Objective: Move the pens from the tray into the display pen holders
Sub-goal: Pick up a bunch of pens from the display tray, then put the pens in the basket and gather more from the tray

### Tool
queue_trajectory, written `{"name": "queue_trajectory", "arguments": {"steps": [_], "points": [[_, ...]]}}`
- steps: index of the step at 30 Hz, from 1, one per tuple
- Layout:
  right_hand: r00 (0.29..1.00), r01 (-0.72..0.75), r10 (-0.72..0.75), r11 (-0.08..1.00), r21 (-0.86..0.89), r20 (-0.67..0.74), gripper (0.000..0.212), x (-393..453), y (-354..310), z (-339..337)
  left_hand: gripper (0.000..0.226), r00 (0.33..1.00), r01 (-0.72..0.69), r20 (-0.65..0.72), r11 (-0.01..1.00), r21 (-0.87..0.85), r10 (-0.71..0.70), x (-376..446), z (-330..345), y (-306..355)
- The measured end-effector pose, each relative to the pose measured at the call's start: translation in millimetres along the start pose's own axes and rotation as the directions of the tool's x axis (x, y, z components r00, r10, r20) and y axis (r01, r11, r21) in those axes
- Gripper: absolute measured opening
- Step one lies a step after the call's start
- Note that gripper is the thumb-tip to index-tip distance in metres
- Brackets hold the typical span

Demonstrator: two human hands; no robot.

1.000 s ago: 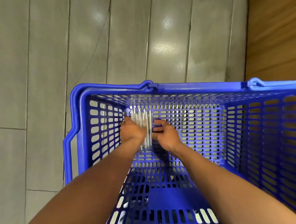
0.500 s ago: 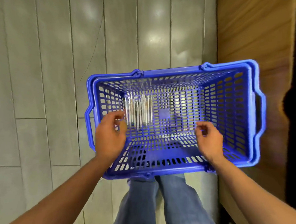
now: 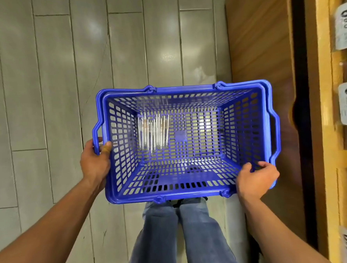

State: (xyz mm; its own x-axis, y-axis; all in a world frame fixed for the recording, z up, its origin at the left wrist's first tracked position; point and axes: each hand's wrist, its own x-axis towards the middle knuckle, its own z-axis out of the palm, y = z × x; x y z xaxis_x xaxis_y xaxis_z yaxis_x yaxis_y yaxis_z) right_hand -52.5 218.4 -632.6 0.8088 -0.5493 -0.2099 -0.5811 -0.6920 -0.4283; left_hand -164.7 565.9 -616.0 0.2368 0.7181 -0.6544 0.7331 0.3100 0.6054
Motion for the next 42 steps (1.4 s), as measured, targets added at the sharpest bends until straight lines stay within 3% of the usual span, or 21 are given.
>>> {"name": "queue_trajectory", "arguments": {"steps": [6,11,15,18,23,26,31,35,39,42], "points": [[1.0,-0.019,0.019,1.0,-0.012,0.018,0.031,6.7,4.0,3.7,0.022,1.0,0.017,0.011,1.0,0.002,-0.017,-0.6,-2.0,-3.3],[0.996,-0.004,0.006,1.0,-0.015,0.09,0.027,9.0,0.6,-2.2,0.029,0.999,0.034,0.027,0.993,0.117,-0.037,1.9,-4.0,-2.7],[0.969,-0.041,0.045,0.999,-0.022,0.242,0.022,10.4,-7.8,-19.4,0.048,0.996,0.09,-0.023,0.967,0.238,-0.087,-3.2,5.0,17.4],[0.918,-0.075,0.062,0.997,0.018,0.392,0.021,7.2,-25.8,-47.6,0.059,0.999,0.043,-0.027,0.944,0.326,-0.037,-21.4,2.9,49.2],[0.784,-0.103,0.027,0.991,0.087,0.62,0.02,0.5,-75.6,-120.6,0.028,0.981,0.0,0.179,0.933,0.361,-0.07,-83.3,-20.3,116.4],[0.744,-0.133,-0.01,0.978,0.163,0.668,0.016,-6.6,-112.6,-176.8,0.012,0.954,-0.027,0.292,0.951,0.307,-0.067,-138.1,-41.1,157.0],[0.767,-0.193,-0.034,0.94,0.282,0.641,0.024,-29.3,-163.9,-287.3,0.02,0.898,-0.024,0.436,0.979,0.2,-0.067,-242.7,-61.1,227.3],[0.787,-0.285,-0.042,0.86,0.423,0.616,0.012,-54.6,-185.4,-382.8,0.013,0.846,-0.028,0.53,0.989,0.143,-0.053,-329.4,-56.0,276.8],[0.825,-0.358,-0.019,0.755,0.549,0.565,0.008,-68.5,-183.1,-476.3,0.015,0.76,-0.132,0.65,0.982,0.137,0.012,-414.2,-37.9,317.5],[0.872,-0.367,0.029,0.697,0.616,0.488,0.012,-68.9,-159.5,-538.7,0.011,0.659,-0.235,0.751,0.96,0.151,0.043,-476.9,-13.1,343.3]]}}
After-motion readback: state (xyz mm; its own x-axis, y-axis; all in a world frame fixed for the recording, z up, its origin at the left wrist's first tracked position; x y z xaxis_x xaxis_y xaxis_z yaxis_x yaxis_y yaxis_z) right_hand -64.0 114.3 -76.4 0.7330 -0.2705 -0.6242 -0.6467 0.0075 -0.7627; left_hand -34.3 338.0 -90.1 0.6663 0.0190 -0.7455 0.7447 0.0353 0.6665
